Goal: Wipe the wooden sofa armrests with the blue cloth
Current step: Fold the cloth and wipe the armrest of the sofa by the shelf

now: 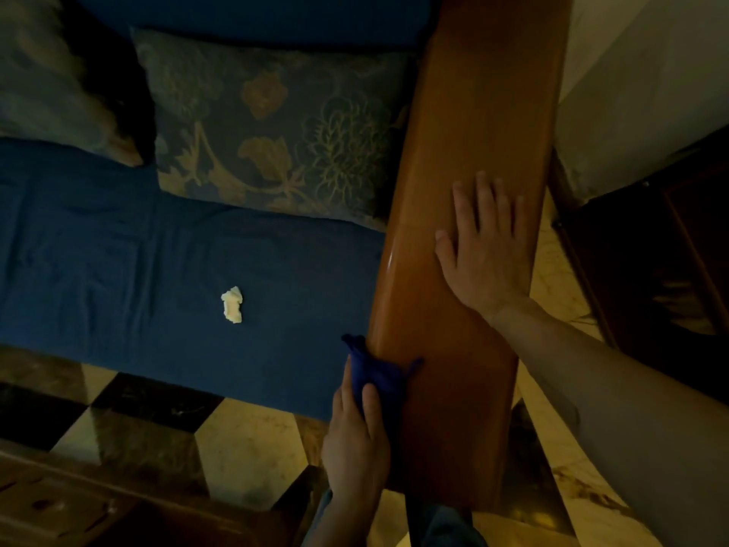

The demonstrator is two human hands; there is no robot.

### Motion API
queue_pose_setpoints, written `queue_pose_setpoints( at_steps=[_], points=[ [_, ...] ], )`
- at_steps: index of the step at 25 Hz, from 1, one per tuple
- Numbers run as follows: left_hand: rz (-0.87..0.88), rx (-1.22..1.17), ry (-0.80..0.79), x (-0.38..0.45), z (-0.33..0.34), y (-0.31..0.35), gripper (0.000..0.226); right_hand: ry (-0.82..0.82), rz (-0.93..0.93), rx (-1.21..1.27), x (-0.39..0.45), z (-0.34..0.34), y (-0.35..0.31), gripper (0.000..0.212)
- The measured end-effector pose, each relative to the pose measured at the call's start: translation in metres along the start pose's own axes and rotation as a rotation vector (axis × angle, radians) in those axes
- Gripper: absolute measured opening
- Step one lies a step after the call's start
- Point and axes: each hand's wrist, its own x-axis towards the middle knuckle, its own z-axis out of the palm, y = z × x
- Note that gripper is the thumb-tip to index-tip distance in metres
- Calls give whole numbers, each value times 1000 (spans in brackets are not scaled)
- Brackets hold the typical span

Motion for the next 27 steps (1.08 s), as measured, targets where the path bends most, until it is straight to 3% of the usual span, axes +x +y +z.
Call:
queue_pose_setpoints(
  at_steps=[3,9,12,16,19,22,27],
  points=[
    [-31,-51,-67,48,-17,59,66,-10,12,-16,1,-1,-2,69],
    [216,24,15,222,-7,229,64,4,-7,-10,3,6,-1,68],
    [329,167,-9,276,-2,272,60,31,10,41,4,8,0,71],
    [807,526,47,249,-1,223,55,193,92,470,1,-2,0,69],
    [1039,695,39,178,-1,155,56,247,304,788,-9,-20,2,62],
    [1104,751,-127,101,2,86,56,68,388,598,-43,-33,-2,58],
    [1064,816,-328,2,-5,0,60,-223,139,429,-156,-36,-28,55]
  ],
)
